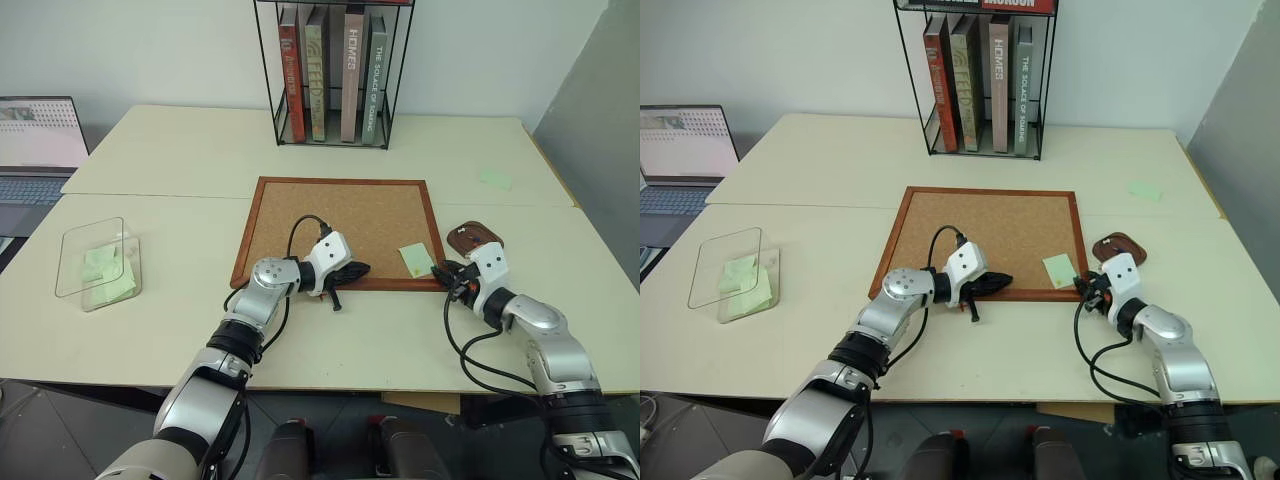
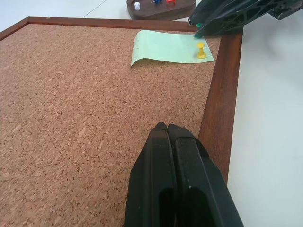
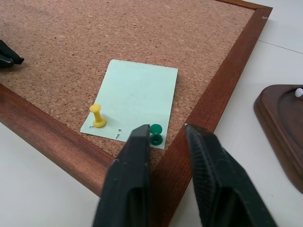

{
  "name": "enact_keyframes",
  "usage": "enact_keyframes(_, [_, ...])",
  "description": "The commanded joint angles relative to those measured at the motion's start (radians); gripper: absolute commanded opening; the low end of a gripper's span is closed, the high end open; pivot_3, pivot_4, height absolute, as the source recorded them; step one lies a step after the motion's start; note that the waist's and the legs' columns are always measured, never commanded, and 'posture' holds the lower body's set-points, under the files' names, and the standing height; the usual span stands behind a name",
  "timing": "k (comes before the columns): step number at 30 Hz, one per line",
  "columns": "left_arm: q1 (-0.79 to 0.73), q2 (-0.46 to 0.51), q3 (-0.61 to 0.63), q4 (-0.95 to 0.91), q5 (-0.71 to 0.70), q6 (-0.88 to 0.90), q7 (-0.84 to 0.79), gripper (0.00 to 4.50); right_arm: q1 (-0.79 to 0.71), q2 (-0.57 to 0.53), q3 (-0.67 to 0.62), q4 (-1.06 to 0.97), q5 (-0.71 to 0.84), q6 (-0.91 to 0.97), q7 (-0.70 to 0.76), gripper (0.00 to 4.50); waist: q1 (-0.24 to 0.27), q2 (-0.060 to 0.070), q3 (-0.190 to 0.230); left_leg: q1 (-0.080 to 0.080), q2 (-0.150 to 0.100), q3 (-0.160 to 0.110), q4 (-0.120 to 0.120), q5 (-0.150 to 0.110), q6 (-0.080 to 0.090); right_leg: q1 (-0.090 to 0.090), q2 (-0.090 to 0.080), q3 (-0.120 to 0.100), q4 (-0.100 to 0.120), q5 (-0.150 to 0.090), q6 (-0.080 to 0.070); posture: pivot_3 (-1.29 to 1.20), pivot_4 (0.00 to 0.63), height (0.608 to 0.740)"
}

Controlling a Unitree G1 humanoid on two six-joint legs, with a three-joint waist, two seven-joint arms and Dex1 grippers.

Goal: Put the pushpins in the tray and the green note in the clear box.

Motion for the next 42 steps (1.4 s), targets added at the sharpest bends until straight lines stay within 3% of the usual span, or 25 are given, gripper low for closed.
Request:
enact_keyframes(1, [0.017,0.017,-0.031,0.002,0.037,0.002,-0.013,0.00,-0.005,-0.002,-0.019,-0.037,0.006,-0.011,-0.006,0.17,0.000,0.000,0.000,0.000,0.000,0.000,0.000,0.000,0.000,0.000,0.000,0.000,0.000,0.000,0.000,0.00,0.150,0.740])
enact_keyframes(20, [0.003,0.022,-0.052,0.044,0.088,0.014,0.035,0.00,-0.002,-0.009,-0.088,-0.227,0.061,0.059,-0.048,0.04,0.000,0.000,-0.002,0.001,0.000,-0.001,0.000,0.000,0.000,0.001,0.000,0.000,0.000,0.000,0.000,0.00,0.150,0.740])
enact_keyframes(33, [0.008,0.013,-0.048,0.031,0.080,0.018,0.038,0.00,-0.226,-0.052,-0.108,0.210,-0.066,0.062,-0.196,0.04,-0.001,0.003,-0.003,0.002,0.000,0.001,0.000,0.000,0.000,0.001,0.000,0.000,0.001,0.000,0.000,0.00,0.150,0.740])
enact_keyframes(42, [0.013,0.024,-0.042,0.024,0.080,0.019,0.043,0.00,-0.340,-0.050,-0.081,0.410,-0.120,0.017,-0.206,1.79,-0.001,0.003,-0.003,0.001,0.000,0.001,0.000,0.000,0.000,0.001,0.000,0.001,0.000,0.001,0.001,0.00,0.150,0.740])
